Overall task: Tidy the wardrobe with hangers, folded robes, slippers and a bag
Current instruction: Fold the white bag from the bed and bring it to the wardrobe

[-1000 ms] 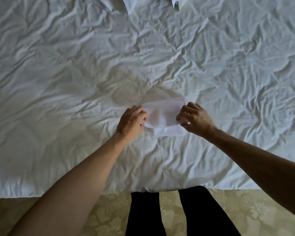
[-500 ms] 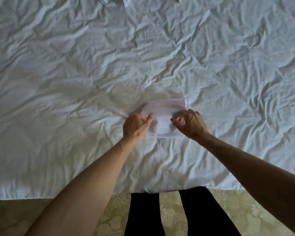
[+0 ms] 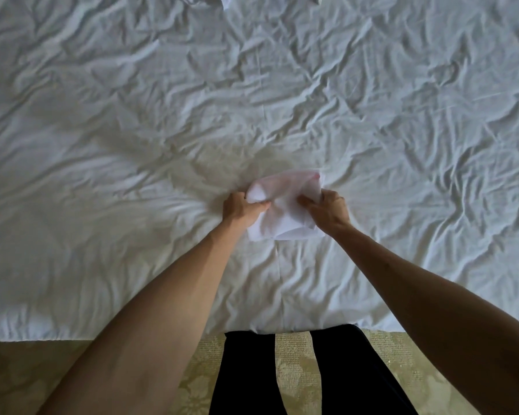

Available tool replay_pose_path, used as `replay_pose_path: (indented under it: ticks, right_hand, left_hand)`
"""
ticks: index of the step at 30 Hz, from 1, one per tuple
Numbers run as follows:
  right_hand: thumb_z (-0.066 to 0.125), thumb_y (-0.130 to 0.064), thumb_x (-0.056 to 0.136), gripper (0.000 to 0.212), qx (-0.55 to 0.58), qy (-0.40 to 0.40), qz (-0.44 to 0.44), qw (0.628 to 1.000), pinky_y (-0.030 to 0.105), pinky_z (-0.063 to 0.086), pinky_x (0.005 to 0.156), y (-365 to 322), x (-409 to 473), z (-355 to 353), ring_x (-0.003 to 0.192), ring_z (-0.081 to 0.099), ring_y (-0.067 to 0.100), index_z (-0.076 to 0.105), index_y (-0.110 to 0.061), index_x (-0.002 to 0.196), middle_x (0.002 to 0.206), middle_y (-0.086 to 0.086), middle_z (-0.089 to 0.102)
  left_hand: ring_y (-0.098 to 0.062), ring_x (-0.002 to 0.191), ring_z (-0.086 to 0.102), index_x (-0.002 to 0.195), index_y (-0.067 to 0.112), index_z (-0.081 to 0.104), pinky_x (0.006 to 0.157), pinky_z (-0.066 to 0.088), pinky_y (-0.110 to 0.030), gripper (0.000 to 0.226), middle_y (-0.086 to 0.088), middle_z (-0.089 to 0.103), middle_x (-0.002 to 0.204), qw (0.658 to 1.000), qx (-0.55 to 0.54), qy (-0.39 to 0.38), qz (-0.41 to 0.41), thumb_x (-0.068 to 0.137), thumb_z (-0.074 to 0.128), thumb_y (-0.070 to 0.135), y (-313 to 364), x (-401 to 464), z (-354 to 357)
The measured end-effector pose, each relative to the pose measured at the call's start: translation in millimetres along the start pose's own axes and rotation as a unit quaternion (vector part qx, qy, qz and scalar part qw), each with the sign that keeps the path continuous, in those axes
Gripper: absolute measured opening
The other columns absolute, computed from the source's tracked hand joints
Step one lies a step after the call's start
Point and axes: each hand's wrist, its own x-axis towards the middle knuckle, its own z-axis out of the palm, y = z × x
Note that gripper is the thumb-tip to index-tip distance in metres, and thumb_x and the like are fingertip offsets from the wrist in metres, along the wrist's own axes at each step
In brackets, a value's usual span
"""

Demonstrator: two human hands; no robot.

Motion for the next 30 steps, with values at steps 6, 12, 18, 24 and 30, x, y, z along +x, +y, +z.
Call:
replay_pose_path:
  ticks: [6, 12, 18, 24, 30]
  right_hand:
    - [0.067, -0.043, 0.091, 0.035, 0.058, 0.004, -0.042, 0.997, 0.034, 0.048, 0.070, -32, -50, -48, 0.086, 0.065, 0.029, 0.072, -0.011, 0.103, 0.092, 0.013, 0.072]
    - [0.065, -0.048, 0.092, 0.041, 0.040, -0.029, -0.116, 0.992, 0.034, 0.049, 0.065, -81, -105, -93, 0.083, 0.068, 0.031, 0.070, -0.007, 0.096, 0.085, 0.011, 0.071]
    - [0.067, -0.050, 0.091, 0.047, -0.016, -0.091, -0.223, 0.970, 0.029, 0.044, 0.058, -142, -170, -92, 0.076, 0.068, 0.030, 0.069, -0.003, 0.086, 0.078, 0.011, 0.070]
    - [0.069, -0.055, 0.088, 0.050, -0.094, -0.185, -0.320, 0.924, 0.028, 0.048, 0.051, -189, -252, -32, 0.071, 0.069, 0.024, 0.071, -0.005, 0.087, 0.079, 0.010, 0.072]
    - [0.071, -0.051, 0.086, 0.044, -0.181, -0.282, -0.381, 0.862, 0.041, 0.059, 0.071, -204, -352, 59, 0.083, 0.072, 0.025, 0.074, -0.010, 0.101, 0.090, 0.009, 0.075]
  left_hand:
    - [-0.022, 0.097, 0.065, 0.109, 0.012, 0.066, 0.071, 0.044, -0.026, 0.046, 0.000, 0.067, 0.102, 0.992, -0.119, 0.023, 0.044, 0.078, 0.081, 0.042, 19, -65, -32]
    - [-0.022, 0.094, 0.070, 0.107, 0.015, 0.072, 0.073, 0.053, -0.032, 0.043, -0.002, 0.074, 0.100, 0.980, -0.167, 0.088, 0.065, 0.077, 0.082, 0.044, 28, -143, -87]
    - [-0.022, 0.089, 0.071, 0.098, 0.011, 0.076, 0.064, 0.046, -0.028, 0.042, -0.004, 0.075, 0.093, 0.946, -0.259, 0.192, 0.022, 0.078, 0.081, 0.048, -19, -236, -137]
    - [-0.019, 0.087, 0.072, 0.092, 0.018, 0.074, 0.068, 0.054, -0.032, 0.038, -0.004, 0.076, 0.095, 0.879, -0.386, 0.279, -0.034, 0.072, 0.086, 0.048, -118, -335, -153]
    - [-0.006, 0.070, 0.064, 0.096, 0.017, 0.071, 0.050, 0.047, -0.009, 0.025, 0.009, 0.066, 0.079, 0.782, -0.511, 0.343, -0.095, 0.080, 0.085, 0.031, -234, -425, -135]
